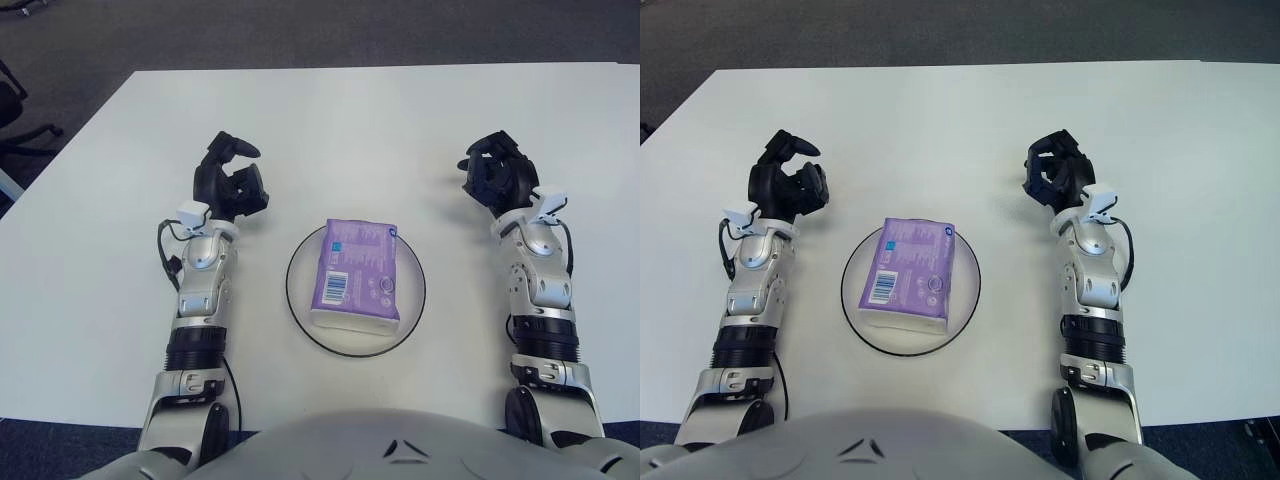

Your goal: Put the tissue paper into the plate.

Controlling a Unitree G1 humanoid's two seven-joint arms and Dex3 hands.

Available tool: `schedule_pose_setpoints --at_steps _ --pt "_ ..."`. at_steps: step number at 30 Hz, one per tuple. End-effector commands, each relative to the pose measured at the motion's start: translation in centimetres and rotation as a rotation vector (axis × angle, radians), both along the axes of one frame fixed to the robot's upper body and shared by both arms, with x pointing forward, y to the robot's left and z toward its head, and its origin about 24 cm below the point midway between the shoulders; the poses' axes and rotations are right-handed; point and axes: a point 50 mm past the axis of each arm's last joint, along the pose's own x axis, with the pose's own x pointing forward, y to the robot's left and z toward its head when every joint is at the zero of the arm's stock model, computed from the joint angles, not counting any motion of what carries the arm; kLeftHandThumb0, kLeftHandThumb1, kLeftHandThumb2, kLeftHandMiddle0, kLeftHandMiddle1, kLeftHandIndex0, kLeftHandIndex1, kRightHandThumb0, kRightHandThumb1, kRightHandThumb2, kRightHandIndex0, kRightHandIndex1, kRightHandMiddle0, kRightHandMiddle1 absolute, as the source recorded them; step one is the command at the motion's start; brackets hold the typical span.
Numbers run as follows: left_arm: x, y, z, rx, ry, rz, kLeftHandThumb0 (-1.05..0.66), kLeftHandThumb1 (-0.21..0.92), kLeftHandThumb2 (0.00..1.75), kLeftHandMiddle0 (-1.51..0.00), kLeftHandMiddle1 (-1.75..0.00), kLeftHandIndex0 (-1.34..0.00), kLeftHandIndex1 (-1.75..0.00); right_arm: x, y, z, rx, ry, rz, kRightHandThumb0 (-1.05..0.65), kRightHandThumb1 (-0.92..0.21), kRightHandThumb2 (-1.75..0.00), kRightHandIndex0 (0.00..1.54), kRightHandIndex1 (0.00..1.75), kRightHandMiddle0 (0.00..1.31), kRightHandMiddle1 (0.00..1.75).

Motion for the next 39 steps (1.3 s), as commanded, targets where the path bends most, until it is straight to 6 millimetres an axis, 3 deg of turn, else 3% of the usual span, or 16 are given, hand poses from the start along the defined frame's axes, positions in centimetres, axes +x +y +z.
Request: schedule_pose_setpoints --at_steps 1,14,22,39 --pt "-2.5 -0.5 -5.5 -0.059 0.213 0.01 -0.44 0.43 1.18 -1.29 -1.75 -0.53 -1.75 -1.2 0.7 -1.9 0.027 0.08 -0.027 -0.44 -0.45 -1.15 0.98 1.75 0.51 1.75" --pt "-2.4 -0.5 -6.4 -0.042 0.265 -0.011 -0.44 0.43 1.18 -1.28 -1.75 -0.53 -1.75 -1.2 0.9 -4.6 0.056 0.209 -0.039 -0.45 -0.42 -1.19 1.04 1.75 0.53 1.75" --pt "-2.4 -0.8 -7.8 -0.066 0.334 -0.028 -0.44 0.43 1.17 -1.28 -1.75 -0.52 -1.75 -0.7 -0.3 -6.5 0.039 0.262 -0.039 -0.45 -0.41 -1.2 1.06 1.75 0.54 1.75" --pt "-2.1 -0.7 -9.2 -0.111 0.454 -0.078 -0.44 0.43 1.18 -1.29 -1.75 -0.53 -1.75 -0.6 0.0 -7.3 0.003 0.284 -0.045 -0.45 -0.42 -1.18 1.05 1.75 0.53 1.75"
